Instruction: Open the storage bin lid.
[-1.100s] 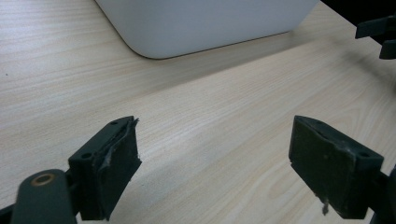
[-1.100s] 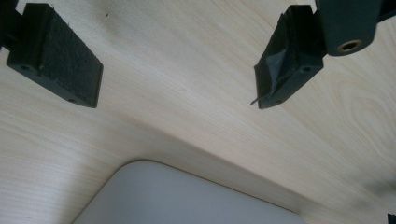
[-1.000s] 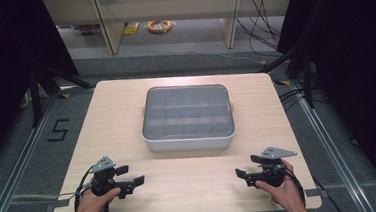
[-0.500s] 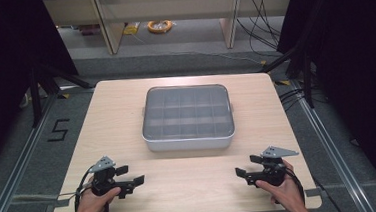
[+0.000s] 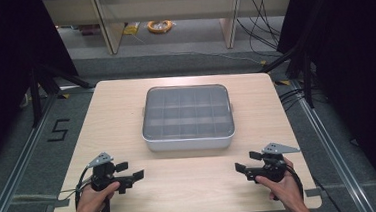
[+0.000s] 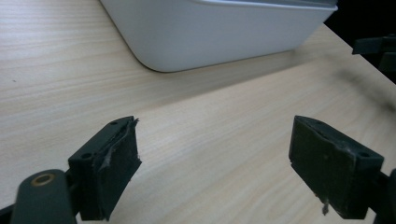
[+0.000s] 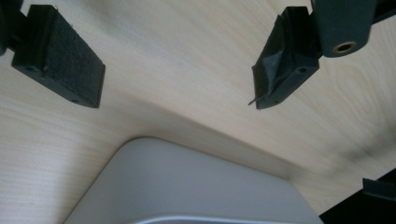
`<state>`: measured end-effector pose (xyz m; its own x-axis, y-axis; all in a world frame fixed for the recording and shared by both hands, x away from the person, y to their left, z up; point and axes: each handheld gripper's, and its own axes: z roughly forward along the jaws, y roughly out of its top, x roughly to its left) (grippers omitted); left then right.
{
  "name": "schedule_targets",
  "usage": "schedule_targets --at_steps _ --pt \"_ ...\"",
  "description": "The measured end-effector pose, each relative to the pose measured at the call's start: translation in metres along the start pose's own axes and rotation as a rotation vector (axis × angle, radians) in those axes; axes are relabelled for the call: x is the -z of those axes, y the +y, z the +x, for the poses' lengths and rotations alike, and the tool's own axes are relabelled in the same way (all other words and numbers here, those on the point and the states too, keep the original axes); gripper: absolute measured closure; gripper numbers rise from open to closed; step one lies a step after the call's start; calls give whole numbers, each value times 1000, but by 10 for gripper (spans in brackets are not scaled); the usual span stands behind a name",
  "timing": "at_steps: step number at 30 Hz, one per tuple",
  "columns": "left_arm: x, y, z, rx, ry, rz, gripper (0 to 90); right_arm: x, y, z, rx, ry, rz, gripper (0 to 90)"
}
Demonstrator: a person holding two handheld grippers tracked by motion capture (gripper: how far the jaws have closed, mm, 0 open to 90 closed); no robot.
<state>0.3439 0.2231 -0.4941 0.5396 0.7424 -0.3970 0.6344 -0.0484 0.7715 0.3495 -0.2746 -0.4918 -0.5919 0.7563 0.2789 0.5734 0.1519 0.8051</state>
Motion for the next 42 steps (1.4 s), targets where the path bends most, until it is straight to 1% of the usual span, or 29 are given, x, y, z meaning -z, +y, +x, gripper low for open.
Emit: schedule_targets --at_steps 1,2,3,4,8,9,13,14,16,17,18,19,20,21,24,25,26,27,28,30,32,33,34,35,36,38,39,40,42 --pt "0 2 1 8 -7 -6 151 1 2 2 -37 -9 0 188" --pt "0 4 1 22 -14 -9 151 0 5 1 -37 -7 -18 188" --pt "0 5 2 32 -20 -19 151 1 8 -2 -18 6 -21 188" --pt "0 7 2 43 -23 -24 151 1 11 -4 -15 -2 -47 188" --pt "-3 15 3 41 -12 -39 152 -2 19 -9 -33 0 -47 184" --pt "-4 18 4 50 -31 -33 152 -2 19 -8 -66 -3 -39 186" --pt "-5 20 7 59 -25 -36 155 -4 21 -11 -59 -4 -33 193" --pt "-6 21 7 62 -14 -38 155 -5 21 -14 -49 -13 -37 197" --pt "-7 22 8 63 -27 -35 155 -3 23 -16 -68 -17 -32 200" --pt "-7 23 9 69 -29 -36 155 -3 24 -21 -34 -17 -47 200" --pt "-6 23 9 80 -38 -37 155 -1 26 -23 -53 -8 -60 200" --pt "-6 24 9 84 -34 -34 155 -1 26 -23 -53 -8 -60 200" --pt "-6 25 9 75 -37 -39 155 0 27 -25 -40 -21 -65 200" --pt "-6 27 8 64 -20 -50 155 1 29 -26 -51 -28 -67 200" --pt "-5 30 8 58 -27 -46 155 1 31 -27 -68 -22 -72 200" --pt "-5 32 8 68 -21 -52 155 1 32 -26 -90 -8 -67 200" --pt "-6 34 9 68 -26 -64 155 1 34 -29 -71 -2 -83 202" --pt "-5 36 10 65 -30 -54 155 1 35 -26 -114 7 -70 204" --pt "-5 37 11 68 -28 -55 155 0 37 -30 -86 14 -94 204" --pt "-7 41 12 71 -27 -70 155 0 40 -33 -102 21 -103 206" --pt "-8 46 12 51 -11 -69 156 -1 45 -35 -134 31 -112 218" --pt "-10 49 13 47 -7 -69 159 -2 48 -38 -118 28 -116 222" --pt "-11 51 14 51 -17 -66 165 -3 50 -38 -145 28 -107 226" --pt "-12 54 14 52 -15 -67 168 -5 53 -42 -132 26 -118 226" --pt "-14 56 14 55 -20 -69 173 -8 59 -46 -170 51 -137 230" --pt "-18 59 15 55 -21 -64 180 -9 62 -48 -181 65 -149 230" --pt "-20 61 16 50 -22 -61 191 -10 65 -47 -220 76 -145 233" --pt "-21 63 16 53 -16 -59 202 -12 67 -50 -182 69 -159 238" --pt "-24 66 17 56 -20 -56 222 -14 75 -49 -226 64 -153 241"
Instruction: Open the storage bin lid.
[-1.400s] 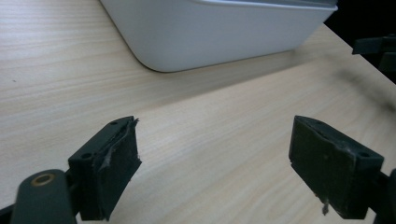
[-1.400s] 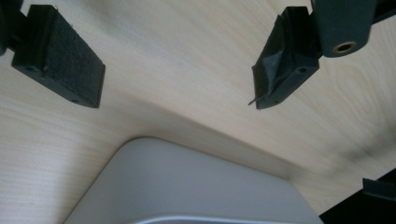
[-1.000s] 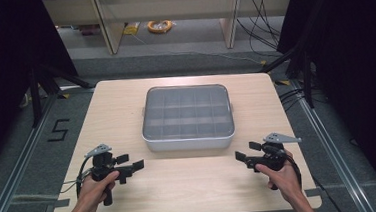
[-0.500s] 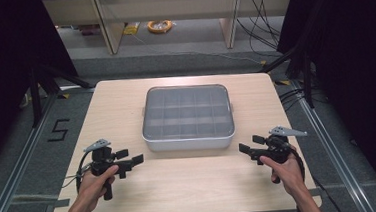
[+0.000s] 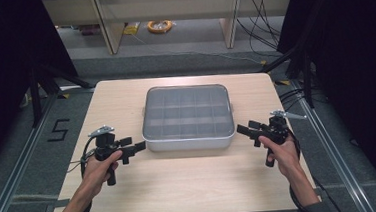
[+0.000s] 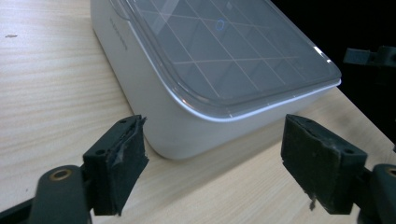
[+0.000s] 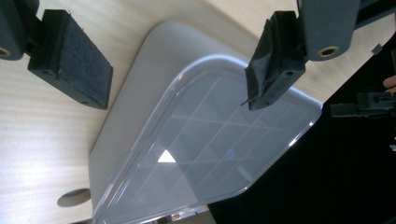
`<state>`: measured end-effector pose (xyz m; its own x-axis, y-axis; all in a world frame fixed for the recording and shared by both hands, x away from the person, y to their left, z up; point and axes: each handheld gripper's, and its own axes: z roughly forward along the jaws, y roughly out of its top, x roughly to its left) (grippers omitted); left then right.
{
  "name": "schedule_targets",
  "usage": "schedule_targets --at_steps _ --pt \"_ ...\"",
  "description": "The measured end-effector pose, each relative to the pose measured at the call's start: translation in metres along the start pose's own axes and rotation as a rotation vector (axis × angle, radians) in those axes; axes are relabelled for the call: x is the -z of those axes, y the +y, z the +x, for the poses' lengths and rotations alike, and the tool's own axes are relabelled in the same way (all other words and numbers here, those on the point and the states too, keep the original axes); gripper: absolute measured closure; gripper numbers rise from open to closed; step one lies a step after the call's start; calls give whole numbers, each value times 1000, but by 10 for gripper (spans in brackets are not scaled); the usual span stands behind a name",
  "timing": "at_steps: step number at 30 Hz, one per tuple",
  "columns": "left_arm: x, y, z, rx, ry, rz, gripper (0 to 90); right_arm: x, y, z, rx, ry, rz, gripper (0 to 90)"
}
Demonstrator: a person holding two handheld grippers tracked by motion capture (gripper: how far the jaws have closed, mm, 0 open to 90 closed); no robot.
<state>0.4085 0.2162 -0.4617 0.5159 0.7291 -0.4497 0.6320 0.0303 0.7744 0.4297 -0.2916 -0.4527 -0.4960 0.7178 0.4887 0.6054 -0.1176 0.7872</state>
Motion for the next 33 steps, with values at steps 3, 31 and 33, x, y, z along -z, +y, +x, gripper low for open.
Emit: schedule_targets --at_steps 3,31,33 --pt "-4 3 4 -17 11 -13 248 -5 6 -5 20 3 -13 243" --pt "-41 57 25 14 64 -5 335 -41 37 -22 9 -72 28 354" --pt "-46 63 27 23 68 -8 355 -45 39 -19 -38 -69 45 366"
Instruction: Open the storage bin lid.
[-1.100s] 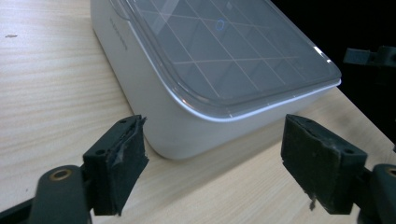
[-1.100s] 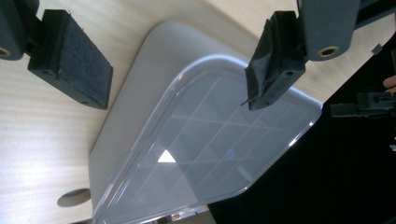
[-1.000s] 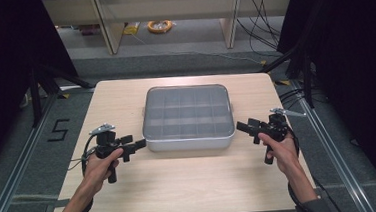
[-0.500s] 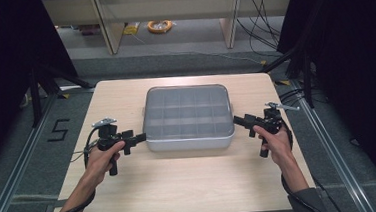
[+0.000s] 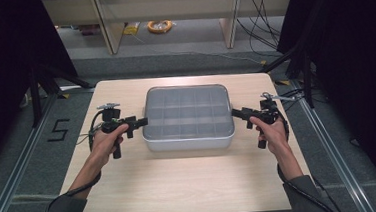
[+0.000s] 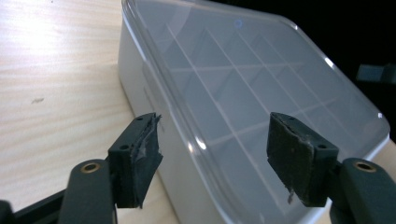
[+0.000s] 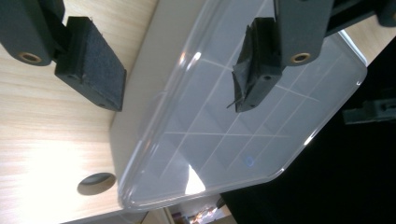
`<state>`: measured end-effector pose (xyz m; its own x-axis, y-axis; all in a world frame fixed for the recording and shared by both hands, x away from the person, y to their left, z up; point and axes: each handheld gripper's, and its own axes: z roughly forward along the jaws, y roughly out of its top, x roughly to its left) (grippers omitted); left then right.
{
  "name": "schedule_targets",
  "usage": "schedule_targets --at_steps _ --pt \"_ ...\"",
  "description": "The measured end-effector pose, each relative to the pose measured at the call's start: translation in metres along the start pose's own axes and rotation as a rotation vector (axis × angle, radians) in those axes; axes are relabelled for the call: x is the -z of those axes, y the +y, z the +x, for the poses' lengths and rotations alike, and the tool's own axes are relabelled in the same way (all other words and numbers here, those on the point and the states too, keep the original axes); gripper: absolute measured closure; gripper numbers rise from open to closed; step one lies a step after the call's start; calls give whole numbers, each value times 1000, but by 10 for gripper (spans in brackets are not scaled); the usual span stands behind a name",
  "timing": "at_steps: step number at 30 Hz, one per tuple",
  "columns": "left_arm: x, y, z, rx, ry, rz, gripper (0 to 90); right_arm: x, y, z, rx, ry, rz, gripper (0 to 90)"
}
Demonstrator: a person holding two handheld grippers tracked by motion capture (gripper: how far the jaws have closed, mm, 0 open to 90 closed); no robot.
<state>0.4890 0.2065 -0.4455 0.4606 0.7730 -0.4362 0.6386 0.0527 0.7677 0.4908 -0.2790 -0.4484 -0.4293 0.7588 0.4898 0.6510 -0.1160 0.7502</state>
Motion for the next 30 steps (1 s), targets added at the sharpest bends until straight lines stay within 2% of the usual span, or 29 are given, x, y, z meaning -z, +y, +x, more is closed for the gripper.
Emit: schedule_targets --at_steps 3,4,5,6,7,10,12,14,15,16,17,19,20,21,24,27,28,29,30 --pt "-9 7 2 2 10 19 372 -5 2 0 -19 -1 3 378" --pt "-13 8 4 6 12 25 379 -9 3 -4 18 -12 -8 379" --pt "-15 9 5 11 16 35 384 -11 4 -5 18 -7 -5 382" --pt "-18 11 8 19 23 36 393 -10 3 1 -70 6 27 385" --pt "-20 12 9 35 28 33 401 -14 4 -5 15 -8 0 390" --pt "-25 14 16 51 40 34 420 -17 4 -5 1 -7 18 393" --pt "-29 15 20 72 43 43 439 -19 4 -2 -61 -12 37 395" --pt "-32 16 23 90 30 55 451 -20 4 -4 -38 0 26 398" --pt "-34 15 23 96 28 55 450 -21 4 -3 -73 -4 38 398" --pt "-35 15 22 96 26 62 450 -22 5 -5 -45 2 26 400" --pt "-37 15 21 94 21 71 451 -23 5 -5 -57 0 31 403" --pt "-40 14 20 93 14 81 455 -25 6 -6 -47 -2 26 407" --pt "-41 14 19 93 9 82 463 -25 6 -9 -14 1 25 407" --pt "-42 14 18 97 3 80 472 -26 6 -9 -14 -1 25 408" --pt "-44 14 17 96 11 82 475 -28 6 -9 -29 -5 43 412" --pt "-44 15 17 106 11 84 480 -28 7 -6 -109 -3 69 417" --pt "-44 15 17 108 11 82 483 -29 7 -7 -96 15 64 419" --pt "-44 15 17 109 11 82 488 -30 7 -8 -79 9 54 422" --pt "-44 15 17 112 11 81 491 -30 6 -7 -93 9 60 422"
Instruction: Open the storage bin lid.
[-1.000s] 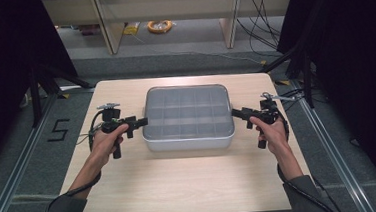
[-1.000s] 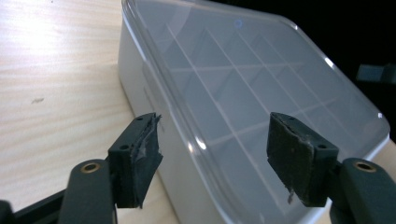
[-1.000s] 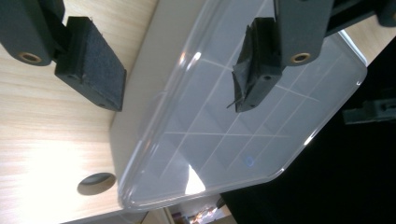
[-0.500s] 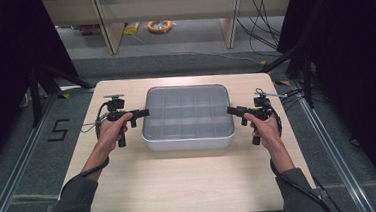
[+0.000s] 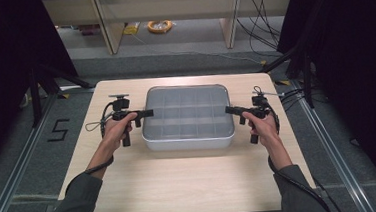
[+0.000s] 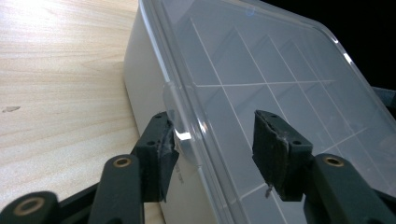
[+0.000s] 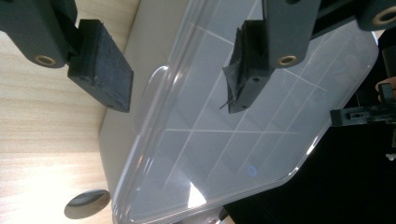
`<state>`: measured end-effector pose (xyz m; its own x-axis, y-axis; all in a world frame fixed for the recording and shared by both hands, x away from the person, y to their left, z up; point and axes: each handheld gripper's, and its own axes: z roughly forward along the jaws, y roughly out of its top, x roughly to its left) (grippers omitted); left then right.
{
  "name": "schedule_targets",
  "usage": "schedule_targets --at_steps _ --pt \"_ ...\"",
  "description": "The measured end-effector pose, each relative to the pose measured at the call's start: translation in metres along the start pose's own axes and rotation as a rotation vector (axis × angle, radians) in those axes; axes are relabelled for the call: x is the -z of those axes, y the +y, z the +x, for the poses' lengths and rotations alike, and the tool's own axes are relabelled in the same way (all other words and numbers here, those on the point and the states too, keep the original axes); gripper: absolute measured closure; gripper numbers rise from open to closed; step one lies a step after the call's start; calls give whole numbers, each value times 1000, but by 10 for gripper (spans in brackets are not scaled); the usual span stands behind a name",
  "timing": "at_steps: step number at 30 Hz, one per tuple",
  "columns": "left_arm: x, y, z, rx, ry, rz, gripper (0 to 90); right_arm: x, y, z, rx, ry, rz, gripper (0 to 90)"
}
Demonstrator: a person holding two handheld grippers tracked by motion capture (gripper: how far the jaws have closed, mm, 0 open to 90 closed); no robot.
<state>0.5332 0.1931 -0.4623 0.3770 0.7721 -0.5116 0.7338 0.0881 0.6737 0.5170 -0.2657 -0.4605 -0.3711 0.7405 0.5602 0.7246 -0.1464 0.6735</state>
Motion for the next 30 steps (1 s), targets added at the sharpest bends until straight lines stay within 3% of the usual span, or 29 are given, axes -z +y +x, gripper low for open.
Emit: schedule_targets --at_steps 1,2,3,7,10,11,12,13,14,16,18,21,22,24,25,26,27,28,29,30 --pt "0 0 0 2 0 0 492 0 0 2 -28 5 17 423" --pt "0 0 0 6 1 -2 493 -2 1 -3 40 -1 -7 425" --pt "0 -1 1 4 0 -1 494 -3 1 -3 48 2 -6 426" --pt "0 -2 0 32 4 -13 506 -4 1 -2 22 -3 0 443" --pt "0 -3 -1 47 14 -27 518 -7 -2 -2 -29 24 -1 483" --pt "1 -4 -2 48 17 -31 519 -7 -2 -1 -12 4 -5 510" --pt "1 -4 -3 48 18 -34 519 -7 -3 3 -47 -1 -8 532" --pt "2 -4 -3 52 22 -43 521 -5 -2 4 -45 -12 -3 559" --pt "3 -4 -4 51 18 -53 529 -5 -1 2 0 -18 -26 576" --pt "6 -4 -5 54 24 -73 559 -2 0 5 -33 -11 -18 593" --pt "9 -4 -8 47 36 -88 572 -1 1 6 -19 -25 -30 610" --pt "12 -4 -9 60 27 -112 576 3 4 5 0 -1 -73 649" --pt "13 -4 -9 78 16 -123 595 5 4 8 -37 6 -64 655" --pt "16 -3 -11 79 12 -140 624 8 6 9 -4 1 -81 678" --pt "18 -3 -12 74 13 -147 628 11 7 11 -35 13 -80 686" --pt "19 -2 -14 67 17 -148 630 12 8 11 -18 16 -91 693" --pt "21 -2 -16 68 20 -159 632 13 9 9 33 9 -106 697" --pt "23 -1 -18 64 23 -162 635 15 9 14 -7 17 -98 702" --pt "24 0 -20 62 20 -173 638 17 10 13 36 18 -112 711" --pt "27 1 -22 58 21 -183 645 19 11 15 19 23 -114 720"
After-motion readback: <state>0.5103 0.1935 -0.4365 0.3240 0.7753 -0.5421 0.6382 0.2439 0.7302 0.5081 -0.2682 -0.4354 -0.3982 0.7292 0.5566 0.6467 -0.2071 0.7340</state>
